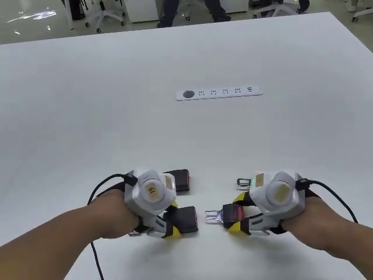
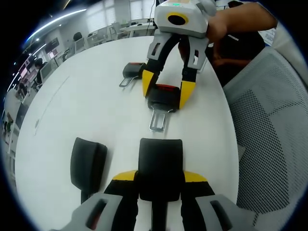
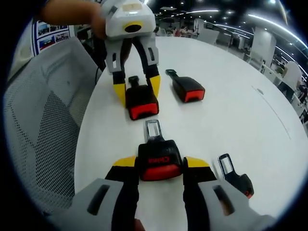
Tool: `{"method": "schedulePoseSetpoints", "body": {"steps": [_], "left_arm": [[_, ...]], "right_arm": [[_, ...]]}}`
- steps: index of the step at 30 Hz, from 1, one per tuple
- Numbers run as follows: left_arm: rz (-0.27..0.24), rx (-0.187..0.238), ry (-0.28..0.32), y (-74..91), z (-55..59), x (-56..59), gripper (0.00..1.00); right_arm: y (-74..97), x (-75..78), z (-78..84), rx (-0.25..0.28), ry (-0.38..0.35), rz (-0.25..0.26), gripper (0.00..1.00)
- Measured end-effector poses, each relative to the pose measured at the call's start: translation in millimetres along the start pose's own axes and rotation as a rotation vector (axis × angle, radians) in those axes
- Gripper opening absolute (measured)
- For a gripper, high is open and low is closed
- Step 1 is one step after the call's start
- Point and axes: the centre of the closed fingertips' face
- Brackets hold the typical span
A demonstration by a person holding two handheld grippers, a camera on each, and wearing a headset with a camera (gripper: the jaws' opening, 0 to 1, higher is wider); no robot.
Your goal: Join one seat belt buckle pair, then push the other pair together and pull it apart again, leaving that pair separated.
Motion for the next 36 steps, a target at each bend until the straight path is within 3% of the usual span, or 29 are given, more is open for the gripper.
{"method": "schedulePoseSetpoints", "body": {"steps": [10, 17, 23, 29, 36], "left_arm": [[0.008, -0.016, -0.014, -1.4, -0.1, -0.5, 0.34], [0.004, -0.02, -0.017, 0.0, -1.5, 1.9, 0.34], [0.008, -0.049, -0.032, 0.9, -2.4, 1.3, 0.34], [0.012, -0.037, -0.053, 1.2, -2.5, 2.0, 0.33], [0.013, -0.033, -0.076, 2.1, -3.9, 3.1, 0.33]], "right_arm": [[-9.1, -2.3, -11.1, 0.002, 0.054, -0.019, 0.34], [-7.1, -7.2, -14.5, -0.037, 0.128, -0.008, 0.34], [-11.7, -8.0, -22.4, -0.006, 0.112, -0.022, 0.34], [-12.9, -6.7, -22.0, 0.031, 0.084, -0.037, 0.34], [-15.2, -11.6, -26.2, 0.023, 0.082, -0.035, 0.33]]}}
Point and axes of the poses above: the centre of the closed fingertips' face, and the gripper's own axes: y roughly backward along the fingers, x roughly to its right, z roughly out of its underside, and after that the axes turned 15 degrees about -x, right-handed
